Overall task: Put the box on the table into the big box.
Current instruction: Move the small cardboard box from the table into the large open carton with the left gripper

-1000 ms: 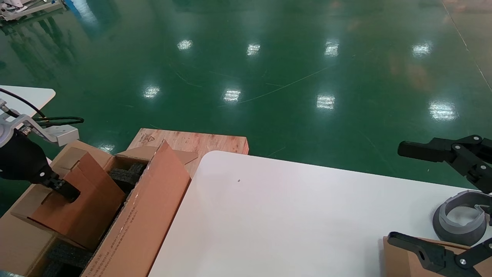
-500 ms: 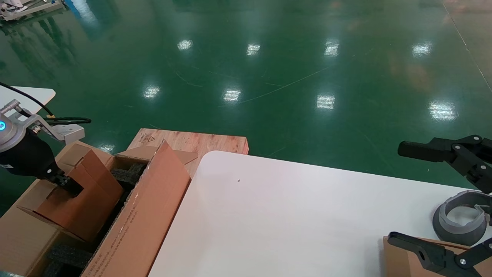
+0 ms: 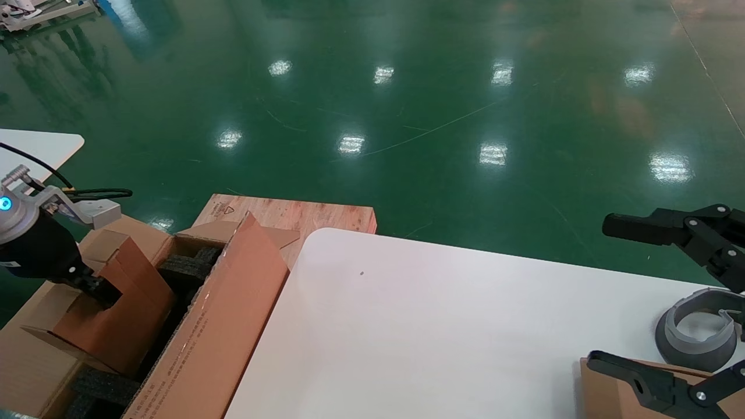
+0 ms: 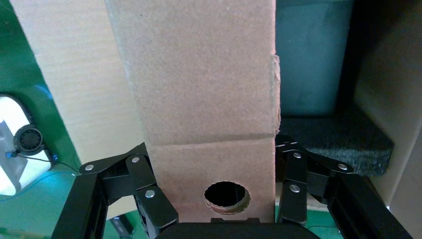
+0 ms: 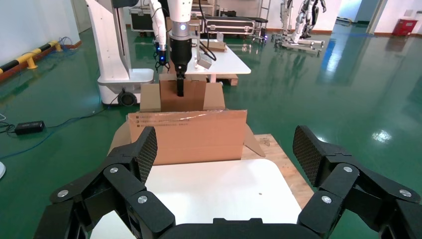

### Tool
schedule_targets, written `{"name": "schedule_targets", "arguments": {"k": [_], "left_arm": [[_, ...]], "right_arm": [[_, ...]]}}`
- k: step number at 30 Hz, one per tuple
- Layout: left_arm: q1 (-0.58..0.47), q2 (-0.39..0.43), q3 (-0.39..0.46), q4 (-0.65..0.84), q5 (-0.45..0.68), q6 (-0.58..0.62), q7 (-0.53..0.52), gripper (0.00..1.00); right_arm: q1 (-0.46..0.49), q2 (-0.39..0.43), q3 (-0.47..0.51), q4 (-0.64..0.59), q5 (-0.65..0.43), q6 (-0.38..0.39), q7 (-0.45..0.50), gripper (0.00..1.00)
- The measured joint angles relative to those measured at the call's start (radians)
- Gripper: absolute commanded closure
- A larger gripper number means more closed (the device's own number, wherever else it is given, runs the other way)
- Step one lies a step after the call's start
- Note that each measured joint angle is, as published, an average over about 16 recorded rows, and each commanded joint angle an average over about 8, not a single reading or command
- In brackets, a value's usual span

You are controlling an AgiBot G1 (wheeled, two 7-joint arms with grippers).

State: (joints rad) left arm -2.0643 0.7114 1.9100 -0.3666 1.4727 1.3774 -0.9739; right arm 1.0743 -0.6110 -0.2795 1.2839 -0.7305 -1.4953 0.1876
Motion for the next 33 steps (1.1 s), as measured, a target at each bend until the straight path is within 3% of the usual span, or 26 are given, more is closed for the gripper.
{"name": "schedule_targets", "arguments": {"k": [33], "left_arm": [[0.183, 0.098, -0.01, 0.094, 0.011, -0.155, 0.0, 1.0]], "right_arm": [[0.0, 0.0, 0.0, 0.0, 0.0, 0.0, 0.0, 0.0]]}}
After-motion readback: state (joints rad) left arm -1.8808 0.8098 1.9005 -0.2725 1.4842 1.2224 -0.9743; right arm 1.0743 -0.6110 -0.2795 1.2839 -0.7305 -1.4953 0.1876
